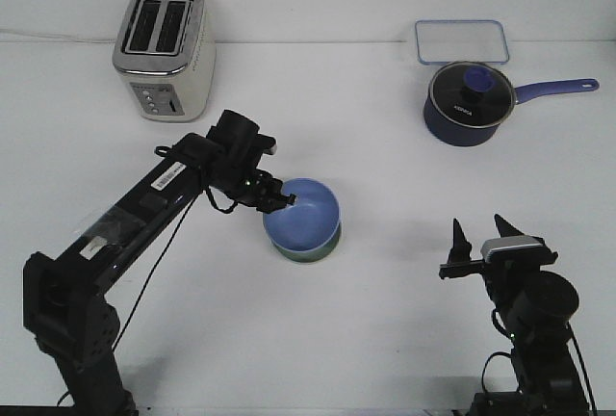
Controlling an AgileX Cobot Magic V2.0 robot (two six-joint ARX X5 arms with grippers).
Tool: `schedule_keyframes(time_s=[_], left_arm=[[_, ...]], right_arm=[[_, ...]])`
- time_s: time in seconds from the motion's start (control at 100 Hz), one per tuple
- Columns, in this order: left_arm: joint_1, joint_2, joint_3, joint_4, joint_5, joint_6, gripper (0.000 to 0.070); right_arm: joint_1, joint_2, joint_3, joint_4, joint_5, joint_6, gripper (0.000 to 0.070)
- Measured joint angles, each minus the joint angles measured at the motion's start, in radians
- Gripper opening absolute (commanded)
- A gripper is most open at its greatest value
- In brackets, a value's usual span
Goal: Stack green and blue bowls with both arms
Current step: 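Carry the blue bowl with the left gripper over the green bowl and lower it in, then open the left gripper and withdraw it back toward the robot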
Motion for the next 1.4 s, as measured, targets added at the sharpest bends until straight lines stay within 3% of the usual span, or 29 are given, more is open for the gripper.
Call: schedule_keyframes(time_s=[0.75, 0.8, 0.93, 1.05, 1.22, 1.4], left_arm=[[-0.026, 0.011, 0.0, 0.003, 0.0, 0.0, 0.0019], [-0.027, 0.011, 0.0, 0.003, 0.0, 0.0, 0.0042], [-0.029, 0.011, 0.0, 0.003, 0.0, 0.001, 0.0184], [-0.034, 0.012, 0.0, 0.005, -0.001, 0.001, 0.0206], [-0.037, 0.012, 0.0, 0.009, 0.0, 0.001, 0.0351], [-0.031, 0.011, 0.0, 0.01, 0.001, 0.001, 0.0354]], right_arm=[[0.0, 0.0, 0.0, 0.0, 0.0, 0.0, 0.0489], [0.0, 0.0, 0.0, 0.0, 0.0, 0.0, 0.0489], [0.0, 0.0, 0.0, 0.0, 0.0, 0.0, 0.0489], [0.0, 0.0, 0.0, 0.0, 0.0, 0.0, 0.0489], [0.0, 0.0, 0.0, 0.0, 0.0, 0.0, 0.0489], [0.0, 0.0, 0.0, 0.0, 0.0, 0.0, 0.0489]])
